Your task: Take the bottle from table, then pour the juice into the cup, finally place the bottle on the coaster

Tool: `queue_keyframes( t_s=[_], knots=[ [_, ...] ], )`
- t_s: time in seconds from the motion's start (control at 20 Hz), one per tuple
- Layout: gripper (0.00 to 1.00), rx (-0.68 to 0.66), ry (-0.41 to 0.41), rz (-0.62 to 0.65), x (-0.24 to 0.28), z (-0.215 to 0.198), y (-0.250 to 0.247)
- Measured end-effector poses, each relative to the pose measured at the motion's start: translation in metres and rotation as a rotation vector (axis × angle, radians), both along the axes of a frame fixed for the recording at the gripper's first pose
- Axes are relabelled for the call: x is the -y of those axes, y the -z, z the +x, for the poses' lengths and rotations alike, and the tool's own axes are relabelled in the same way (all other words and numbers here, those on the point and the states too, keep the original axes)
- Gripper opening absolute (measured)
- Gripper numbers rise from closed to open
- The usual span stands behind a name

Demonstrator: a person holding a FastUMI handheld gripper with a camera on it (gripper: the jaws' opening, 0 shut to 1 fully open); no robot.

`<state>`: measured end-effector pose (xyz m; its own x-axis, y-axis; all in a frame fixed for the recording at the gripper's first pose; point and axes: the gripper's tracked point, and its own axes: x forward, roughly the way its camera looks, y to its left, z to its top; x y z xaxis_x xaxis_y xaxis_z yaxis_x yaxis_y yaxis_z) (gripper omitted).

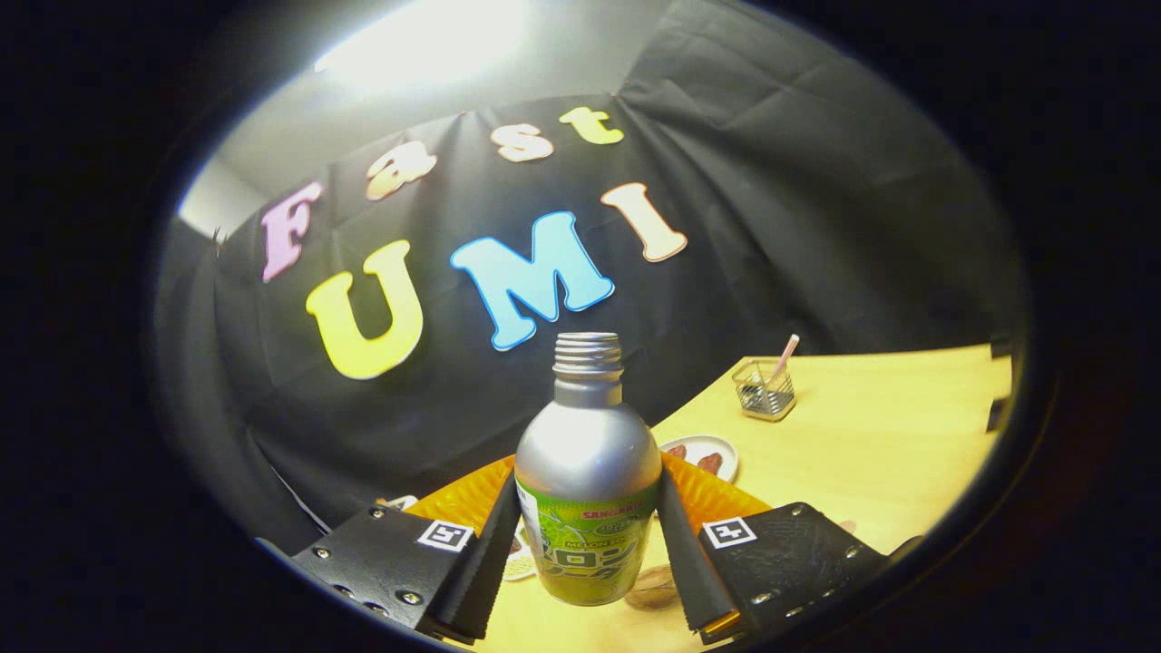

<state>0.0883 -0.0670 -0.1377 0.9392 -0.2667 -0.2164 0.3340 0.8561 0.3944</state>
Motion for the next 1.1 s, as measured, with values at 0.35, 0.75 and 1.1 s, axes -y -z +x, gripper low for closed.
queue_keyframes(
  t_s=[0.35,0.75,1.1],
  knots=[
    [0.77,-0.014,-0.147,-0.388,-0.036,0.013,-0.012],
    [0.77,-0.027,-0.155,-0.38,-0.035,0.016,0.004],
    [0.77,-0.043,-0.175,-0.374,-0.037,0.02,0.022]
  ],
)
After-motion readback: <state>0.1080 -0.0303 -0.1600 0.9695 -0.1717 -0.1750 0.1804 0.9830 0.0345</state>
